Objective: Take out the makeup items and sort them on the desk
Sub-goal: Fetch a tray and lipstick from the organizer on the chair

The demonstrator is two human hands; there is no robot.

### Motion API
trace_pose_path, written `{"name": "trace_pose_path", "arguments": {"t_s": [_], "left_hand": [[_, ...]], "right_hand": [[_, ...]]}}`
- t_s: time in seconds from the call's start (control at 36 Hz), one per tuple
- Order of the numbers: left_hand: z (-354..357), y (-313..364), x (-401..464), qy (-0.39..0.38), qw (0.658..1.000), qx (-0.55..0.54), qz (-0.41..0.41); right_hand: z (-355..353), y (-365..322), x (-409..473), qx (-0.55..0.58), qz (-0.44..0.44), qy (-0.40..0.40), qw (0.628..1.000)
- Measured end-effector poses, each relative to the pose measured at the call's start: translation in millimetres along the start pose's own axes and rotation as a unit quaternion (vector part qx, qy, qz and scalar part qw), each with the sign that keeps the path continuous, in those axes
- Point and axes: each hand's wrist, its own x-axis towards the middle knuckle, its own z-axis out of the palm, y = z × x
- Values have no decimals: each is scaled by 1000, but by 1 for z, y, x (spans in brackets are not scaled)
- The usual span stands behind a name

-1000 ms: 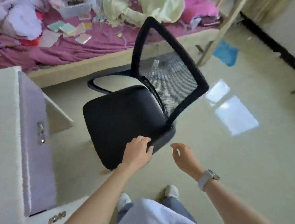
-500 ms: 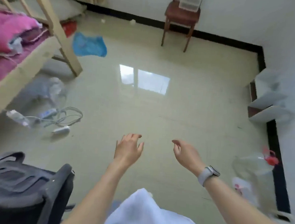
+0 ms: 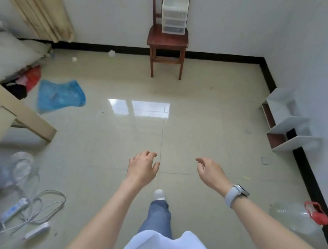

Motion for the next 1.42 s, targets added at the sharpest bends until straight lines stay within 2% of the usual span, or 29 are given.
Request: {"name": "trace_pose_path", "arguments": {"t_s": [0.19,0.44,0.64,0.89,1.17,1.42], "left_hand": [[-73,3,149,-6,1000,5,29],[-126,13,340,-9,999,-6,51],[-187,26,522,16,999,-9,41],[-293,31,717,70,997,-5,46],[-331,-3,924,48,997,-44,42],[-356,-27,1126,25,994,-67,77]], "right_hand": [[-60,-57,133,18,8,7,1000],[-127,-79,307,28,31,21,999],[-192,-101,487,58,46,40,996],[-279,-170,680,67,24,24,997],[-317,-225,886,123,55,40,990],[-323,-263,1092,266,163,58,948]]}}
